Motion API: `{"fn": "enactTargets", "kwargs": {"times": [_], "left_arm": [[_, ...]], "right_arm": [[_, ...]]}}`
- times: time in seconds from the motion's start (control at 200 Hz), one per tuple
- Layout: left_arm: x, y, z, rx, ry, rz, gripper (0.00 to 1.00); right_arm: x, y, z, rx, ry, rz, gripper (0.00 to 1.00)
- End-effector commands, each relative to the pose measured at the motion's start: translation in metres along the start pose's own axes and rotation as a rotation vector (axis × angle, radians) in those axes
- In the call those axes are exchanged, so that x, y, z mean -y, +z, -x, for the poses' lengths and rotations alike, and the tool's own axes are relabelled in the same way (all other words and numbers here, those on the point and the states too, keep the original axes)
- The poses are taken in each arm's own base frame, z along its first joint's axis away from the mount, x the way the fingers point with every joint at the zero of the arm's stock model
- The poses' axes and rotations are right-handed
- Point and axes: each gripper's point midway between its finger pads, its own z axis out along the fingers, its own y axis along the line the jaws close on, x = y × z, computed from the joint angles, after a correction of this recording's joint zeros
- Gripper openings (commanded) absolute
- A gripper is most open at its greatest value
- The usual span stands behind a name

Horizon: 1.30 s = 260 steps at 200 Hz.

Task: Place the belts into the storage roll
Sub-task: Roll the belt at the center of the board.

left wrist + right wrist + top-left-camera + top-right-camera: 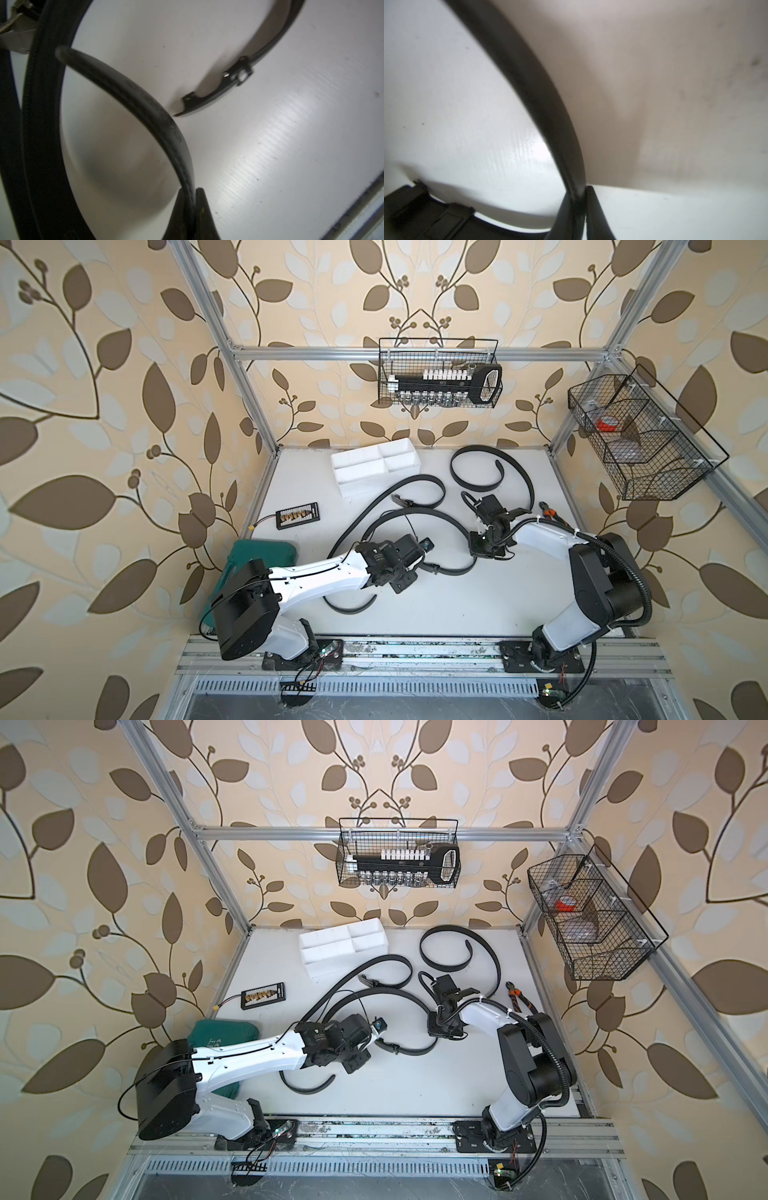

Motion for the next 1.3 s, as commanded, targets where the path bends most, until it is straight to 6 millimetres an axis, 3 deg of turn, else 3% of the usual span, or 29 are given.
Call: {"fn": "enactTargets", "kwargs": {"times": [0.0,0.07,0.13,0.325,0.48,0.6,0.705,0.78,0.865,0.93,1.02,1.15,1.295], "left_arm": [[-0.033,-0.005,0.021,-0.006,-0.224,0.081,0.0],[-0.043,0.007,0.023,-0.079,-0.332,0.078,0.0],[-0.04,0.021,0.024,-0.143,-0.379,0.05,0.0],[-0.007,0.062,0.041,-0.267,-0.533,-0.095,0.0],[0.024,0.079,0.051,-0.276,-0.631,-0.18,0.0],[0.048,0.094,0.062,-0.29,-0.707,-0.247,0.0],[0.056,0.101,0.074,-0.274,-0.756,-0.265,0.0],[0.058,0.103,0.08,-0.268,-0.771,-0.281,0.0],[0.062,0.098,0.086,-0.254,-0.761,-0.316,0.28],[0.058,0.087,0.089,-0.216,-0.74,-0.318,0.58],[0.042,0.062,0.093,-0.127,-0.687,-0.267,0.98],[0.014,0.025,0.095,0.002,-0.541,-0.186,0.99],[0.009,0.022,0.09,0.048,-0.239,-0.171,0.99]], "right_arm": [[0.037,-0.019,0.0,0.038,0.006,-0.119,0.11],[0.048,-0.024,0.001,0.053,0.009,-0.162,0.1],[0.049,-0.027,0.001,0.056,0.015,-0.164,0.09],[0.034,-0.029,-0.015,0.018,0.017,-0.08,0.12],[0.009,-0.036,-0.029,0.009,-0.02,-0.034,0.12],[-0.01,-0.027,-0.043,-0.05,-0.02,0.06,0.11],[-0.012,-0.019,-0.053,-0.08,-0.029,0.072,0.13],[-0.01,-0.016,-0.057,-0.089,-0.031,0.068,0.2],[-0.012,-0.018,-0.053,-0.078,-0.034,0.072,0.35],[-0.013,-0.018,-0.05,-0.066,-0.033,0.076,0.51],[-0.013,-0.017,-0.049,-0.065,-0.03,0.082,0.66],[-0.015,-0.016,-0.051,-0.063,-0.019,0.112,0.77],[-0.015,-0.019,-0.047,-0.043,-0.008,0.133,0.81]]}}
